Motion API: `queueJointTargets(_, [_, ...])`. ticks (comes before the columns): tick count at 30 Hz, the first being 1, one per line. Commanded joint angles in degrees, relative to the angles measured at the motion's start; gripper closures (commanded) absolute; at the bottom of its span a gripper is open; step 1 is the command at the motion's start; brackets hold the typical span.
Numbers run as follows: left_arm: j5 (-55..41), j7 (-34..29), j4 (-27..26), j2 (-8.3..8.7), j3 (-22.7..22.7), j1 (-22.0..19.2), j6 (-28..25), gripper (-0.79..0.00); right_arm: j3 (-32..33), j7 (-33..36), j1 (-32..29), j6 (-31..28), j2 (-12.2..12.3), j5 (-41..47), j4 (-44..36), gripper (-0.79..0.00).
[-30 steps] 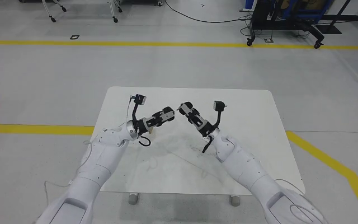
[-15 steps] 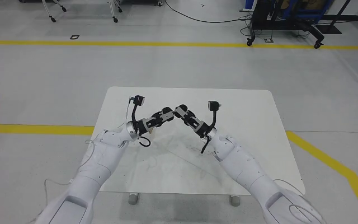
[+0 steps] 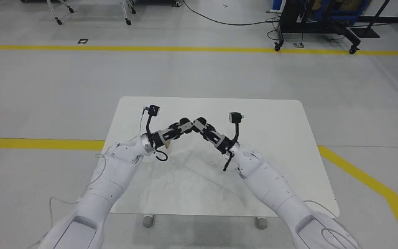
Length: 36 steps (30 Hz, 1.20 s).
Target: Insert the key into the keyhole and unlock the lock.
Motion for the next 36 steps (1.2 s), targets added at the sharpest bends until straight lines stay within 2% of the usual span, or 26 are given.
queueJointTargets(1, [1.8, 1.8, -0.2, -0.12, 0.2, 0.1, 0.2, 0.000, 0.3, 0.1, -0.2, 0.1, 0.0, -0.2, -0.2, 0.000])
queueJointTargets(8, [3.6, 4.1, -0.2, -0.15, 0.0, 0.2, -0.2, 0.000, 1.4, 0.5, -0.7, 0.5, 0.0, -1.0, -0.9, 0.000])
queueJointTargets(20, [2.0, 4.1, 0.9, -0.08, -0.4, -0.2, 0.1, 0.000, 3.0, 3.1, -1.4, 1.5, 0.2, -2.0, -2.0, 0.000])
queueJointTargets(23, [-1.7, 1.9, 0.7, -0.18, -0.2, 0.0, 0.0, 0.000, 3.9, 2.4, -1.7, 1.4, 0.3, -2.4, -2.3, 0.000])
queueJointTargets(28, [-12.1, -7.2, 0.8, -0.12, 0.1, -0.1, 0.4, 0.000, 5.2, 1.8, -2.3, 0.7, 0.5, -2.6, -2.8, 0.000])
queueJointTargets(31, [-14.0, -9.2, 0.0, 0.02, 0.7, -0.3, 1.9, 0.000, 5.6, 1.9, -2.6, 0.5, 0.6, -2.7, -3.1, 0.000])
queueJointTargets(36, [-14.2, -9.6, -0.1, 0.35, 1.7, -0.5, 2.4, -0.145, 5.9, 2.5, -2.9, 0.2, 0.5, -2.4, -3.7, 0.000])
